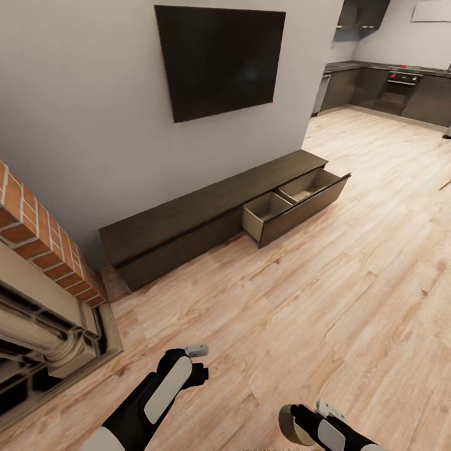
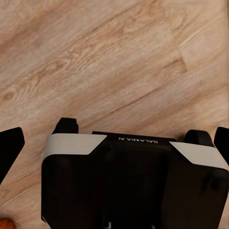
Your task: Place each of the two pumpkins and all three candles from the living room inside a cabinet in the living room (use any cabinet), then make sure every cabinet is closed, and position the cauldron so it is next to a table in the living room.
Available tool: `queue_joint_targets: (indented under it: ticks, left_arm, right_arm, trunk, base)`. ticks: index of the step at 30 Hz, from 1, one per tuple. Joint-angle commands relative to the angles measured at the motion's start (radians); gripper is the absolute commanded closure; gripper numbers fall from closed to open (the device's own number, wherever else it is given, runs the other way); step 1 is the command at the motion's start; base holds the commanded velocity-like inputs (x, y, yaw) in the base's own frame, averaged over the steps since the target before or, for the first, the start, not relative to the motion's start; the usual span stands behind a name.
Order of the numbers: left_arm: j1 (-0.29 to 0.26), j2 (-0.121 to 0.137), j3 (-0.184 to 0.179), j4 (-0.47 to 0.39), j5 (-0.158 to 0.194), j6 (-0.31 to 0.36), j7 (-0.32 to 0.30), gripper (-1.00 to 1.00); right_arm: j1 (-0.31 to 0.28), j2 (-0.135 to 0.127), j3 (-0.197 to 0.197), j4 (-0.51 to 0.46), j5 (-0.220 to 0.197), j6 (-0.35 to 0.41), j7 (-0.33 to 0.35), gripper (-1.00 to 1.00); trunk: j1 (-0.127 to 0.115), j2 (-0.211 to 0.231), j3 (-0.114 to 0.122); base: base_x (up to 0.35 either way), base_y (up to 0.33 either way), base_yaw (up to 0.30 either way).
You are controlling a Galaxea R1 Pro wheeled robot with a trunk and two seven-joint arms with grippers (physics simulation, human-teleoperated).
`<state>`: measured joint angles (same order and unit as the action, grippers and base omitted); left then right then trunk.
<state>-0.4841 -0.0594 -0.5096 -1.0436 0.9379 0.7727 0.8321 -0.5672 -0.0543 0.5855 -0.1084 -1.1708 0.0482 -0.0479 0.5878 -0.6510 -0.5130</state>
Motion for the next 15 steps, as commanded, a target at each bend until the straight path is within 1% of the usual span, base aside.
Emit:
queue_joint_targets:
  ticks: [1, 7, 13, 15]
  left_arm:
    - [-0.001, 0.000, 0.000, -0.001, 0.009, 0.000, 0.010, -1.00]
    - [-0.001, 0.001, 0.003, 0.000, 0.006, 0.000, 0.012, -1.00]
    - [0.000, 0.001, 0.006, 0.001, 0.006, 0.000, 0.015, -1.00]
    - [-0.001, 0.001, 0.006, -0.002, 0.006, -0.001, 0.015, -1.00]
  right_arm:
    - [0.000, -0.001, 0.007, -0.002, -0.005, 0.005, -0.004, 1.00]
    - [0.000, 0.000, 0.007, -0.003, -0.004, 0.007, 0.004, 1.00]
    - [0.000, -0.001, 0.007, -0.002, -0.004, 0.011, 0.005, 1.00]
    - [0.000, -0.001, 0.007, -0.002, -0.004, 0.011, 0.005, 1.00]
  trunk:
    - [0.000, -0.001, -0.002]
    - [0.000, -0.001, -0.007]
    - [0.000, -0.001, -0.008]
    - [0.000, -0.001, -0.008]
  base:
    - [0.000, 0.000, -0.245]
    - [0.000, 0.000, -0.230]
    - [0.000, 0.000, -0.050]
    - [0.000, 0.000, -0.166]
